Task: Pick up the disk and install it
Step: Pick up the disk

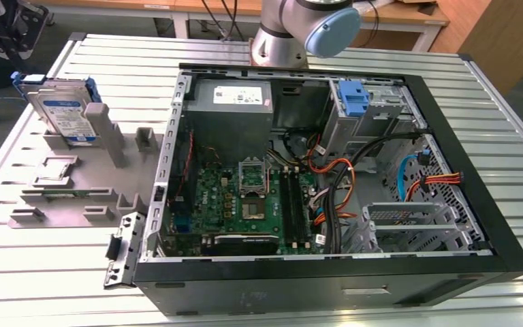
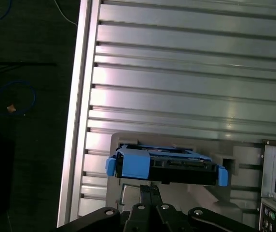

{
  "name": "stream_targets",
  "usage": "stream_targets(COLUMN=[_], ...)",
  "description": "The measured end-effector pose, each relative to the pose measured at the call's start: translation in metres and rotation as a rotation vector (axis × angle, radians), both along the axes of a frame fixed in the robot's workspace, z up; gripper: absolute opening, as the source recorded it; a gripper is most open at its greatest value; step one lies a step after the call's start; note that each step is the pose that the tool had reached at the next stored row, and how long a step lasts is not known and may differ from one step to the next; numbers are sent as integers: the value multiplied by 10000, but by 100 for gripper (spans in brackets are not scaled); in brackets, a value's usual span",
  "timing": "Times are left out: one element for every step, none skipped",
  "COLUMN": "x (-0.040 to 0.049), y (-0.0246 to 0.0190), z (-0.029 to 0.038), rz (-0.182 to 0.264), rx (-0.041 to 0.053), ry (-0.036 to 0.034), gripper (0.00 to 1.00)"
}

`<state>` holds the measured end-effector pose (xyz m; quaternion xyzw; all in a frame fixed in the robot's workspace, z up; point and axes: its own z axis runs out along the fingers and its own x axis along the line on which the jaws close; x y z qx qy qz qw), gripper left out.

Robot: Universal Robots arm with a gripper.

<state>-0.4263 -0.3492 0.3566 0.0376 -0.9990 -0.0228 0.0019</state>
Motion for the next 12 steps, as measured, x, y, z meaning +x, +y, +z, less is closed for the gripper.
stream_targets(x=[0,0,0,0,0,0,0,0,0,0,0,0], y=[0,0,0,0,0,0,0,0,0,0,0,0], z=[0,0,0,0,0,0,0,0,0,0,0,0], rz=[20,44,64,85,106,127,148,171,195,221,249,278], rx=[0,0,1,1,0,0,0,0,0,0,1,1], ry=[0,0,0,0,0,0,0,0,0,0,-1,0], gripper=[10,10,10,10,10,10,10,10,10,10,10,10])
